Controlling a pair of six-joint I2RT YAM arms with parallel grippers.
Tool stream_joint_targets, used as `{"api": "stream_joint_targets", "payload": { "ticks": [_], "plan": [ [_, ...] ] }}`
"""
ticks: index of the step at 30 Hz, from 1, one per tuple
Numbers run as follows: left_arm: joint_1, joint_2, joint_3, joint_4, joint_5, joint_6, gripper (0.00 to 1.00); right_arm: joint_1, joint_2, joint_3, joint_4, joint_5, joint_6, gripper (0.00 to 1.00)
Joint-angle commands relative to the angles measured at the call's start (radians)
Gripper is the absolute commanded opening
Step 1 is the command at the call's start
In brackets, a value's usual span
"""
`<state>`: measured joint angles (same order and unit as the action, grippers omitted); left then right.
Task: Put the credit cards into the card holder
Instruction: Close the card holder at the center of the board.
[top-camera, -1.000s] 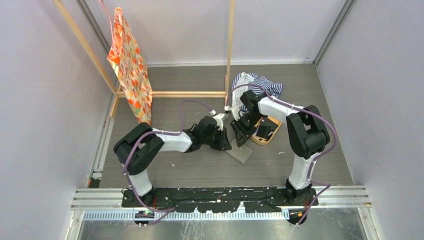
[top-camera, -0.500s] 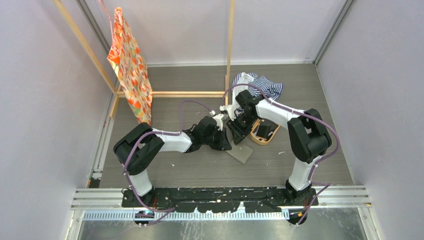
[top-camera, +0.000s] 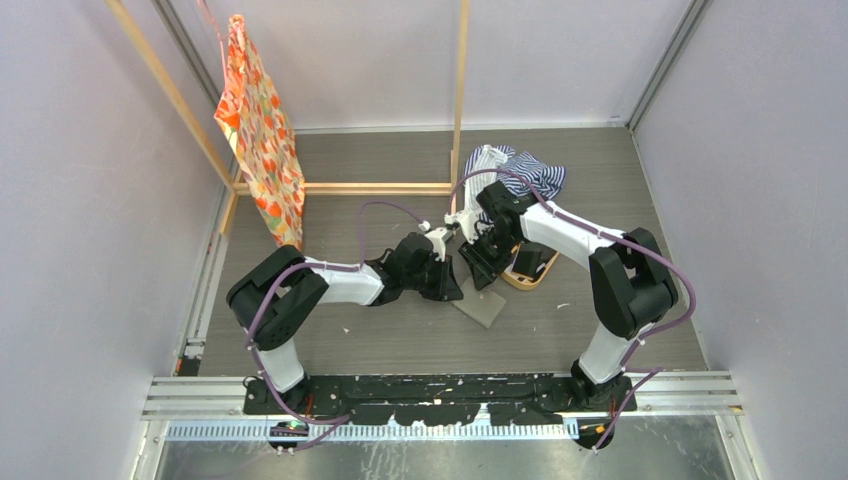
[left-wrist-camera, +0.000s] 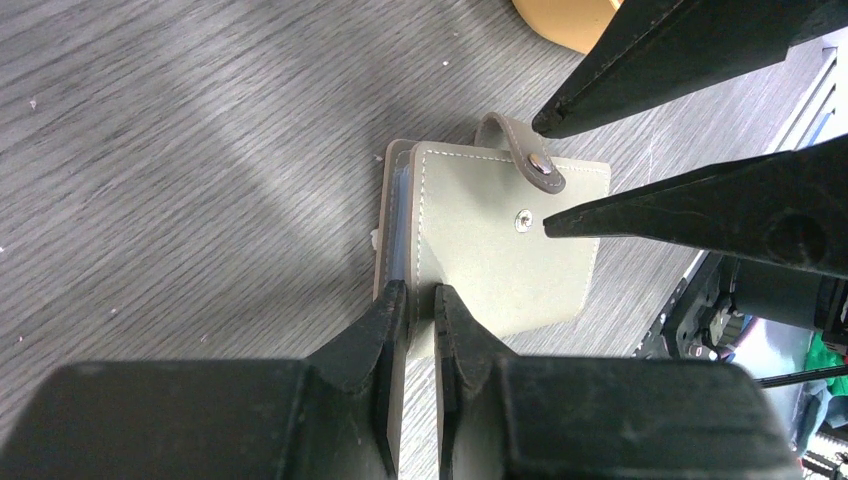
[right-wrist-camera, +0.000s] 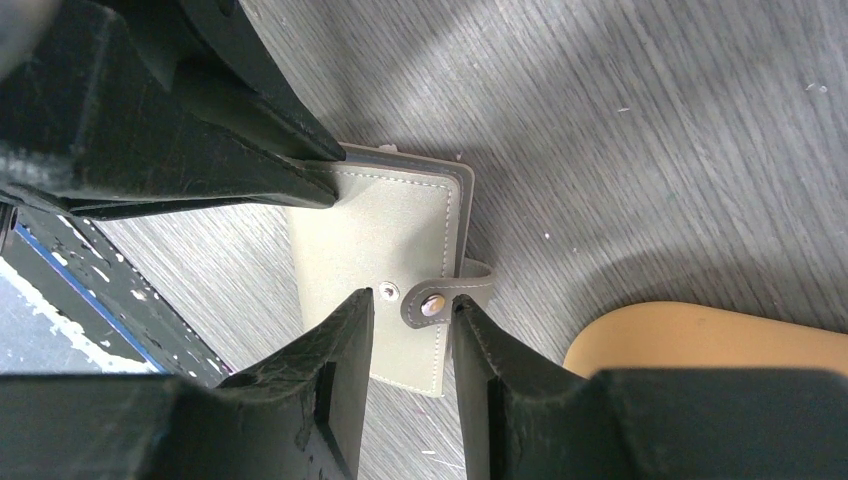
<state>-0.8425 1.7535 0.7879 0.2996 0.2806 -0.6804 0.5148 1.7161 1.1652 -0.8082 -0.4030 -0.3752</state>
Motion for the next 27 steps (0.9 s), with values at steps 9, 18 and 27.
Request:
{"api": "stream_joint_targets", "payload": {
  "ticks": [9, 18, 27],
  "plan": [
    [-0.004, 0.000, -0.020, -0.045, -0.020, -0.007, 0.11, 0.023, -0.005, -0.009, -0.017, 0.033, -0.028, 0.38],
    [-0.004, -0.006, -0.027, -0.045, -0.023, -0.005, 0.11, 0.023, 0.017, -0.007, -0.035, 0.047, -0.043, 0.34],
    [-0.004, -0.014, -0.052, -0.013, -0.030, -0.010, 0.11, -0.033, -0.001, -0.003, -0.038, -0.048, -0.007, 0.36]
  ]
}}
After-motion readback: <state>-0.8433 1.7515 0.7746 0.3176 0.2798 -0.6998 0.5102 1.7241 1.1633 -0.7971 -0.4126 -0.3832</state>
